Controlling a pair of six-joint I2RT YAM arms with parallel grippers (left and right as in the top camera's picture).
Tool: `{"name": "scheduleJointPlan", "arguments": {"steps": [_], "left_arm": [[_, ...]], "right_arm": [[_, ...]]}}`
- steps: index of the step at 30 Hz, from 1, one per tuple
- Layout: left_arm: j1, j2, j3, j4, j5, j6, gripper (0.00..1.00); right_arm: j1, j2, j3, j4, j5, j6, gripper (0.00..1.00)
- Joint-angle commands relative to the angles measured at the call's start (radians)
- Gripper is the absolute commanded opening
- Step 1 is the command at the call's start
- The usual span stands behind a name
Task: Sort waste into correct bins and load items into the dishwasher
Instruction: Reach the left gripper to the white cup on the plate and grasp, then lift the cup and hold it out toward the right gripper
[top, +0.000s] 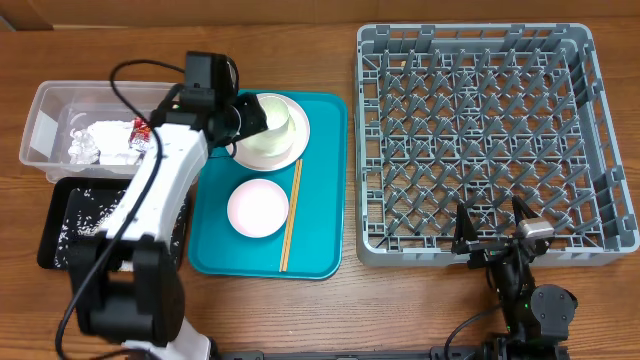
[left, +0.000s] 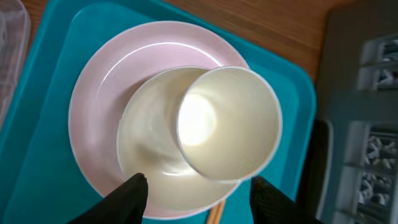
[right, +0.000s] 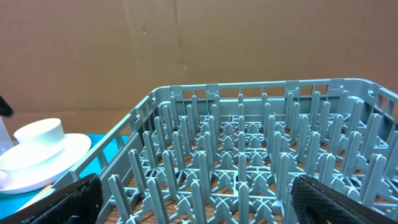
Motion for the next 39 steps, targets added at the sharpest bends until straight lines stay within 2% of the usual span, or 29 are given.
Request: {"name": "scheduleJointPlan", "arguments": {"steps": [1,7,13,14,16,23,26,32,36,39], "left_arm": [[-0.005,0.054,0.017,0.027,-0.021,-0.025,0.57],[-0.006,0.117,0.017,0.081,-0.021,-0.028,0.57],[-0.006,0.118,0.017,0.092,-0.021,-0.028,0.40],[-0.006,0.118,0.017,0.084,-0.021,-0.028,0.33],[-0.006,0.118,0.017,0.074,-0.022,-0.027,0.27],[-0.006,0.118,0.017,0.043,-0.022,-0.024,0.14],[-0.004,0.117,0.018,0.042,-0.021,-0.024,0.04],[0.021,0.105,0.069,0.016,0.019,-0.029,0.04],[0.057,0.084,0.149,-0.077,0.092,-0.027,0.04],[0.107,0.048,0.233,-0.181,0.205,-0.005,0.04]], "right_arm": [[-0.002,-0.012,-0.011,0.006,0.002,0.003,1.00],[-0.002,-0.012,-0.011,0.006,0.002,0.003,1.00],[-0.002,-0.011,-0.011,0.006,0.002,0.003,1.00],[-0.002,-0.012,-0.011,0.006,0.002,0.003,1.00],[-0.002,-0.012,-0.011,0.006,0.002,0.003,1.00],[-0.002,-0.012,-0.011,0.006,0.002,0.003,1.00],[-0.002,-0.012,-0.011,0.006,0.002,0.003,1.00],[-0.002,-0.011,-0.011,0.006,0.002,0.003,1.00],[-0.002,-0.011,-0.011,0.006,0.002,0.003,1.00],[-0.002,-0.011,-0.011,0.006,0.002,0.003,1.00]]}}
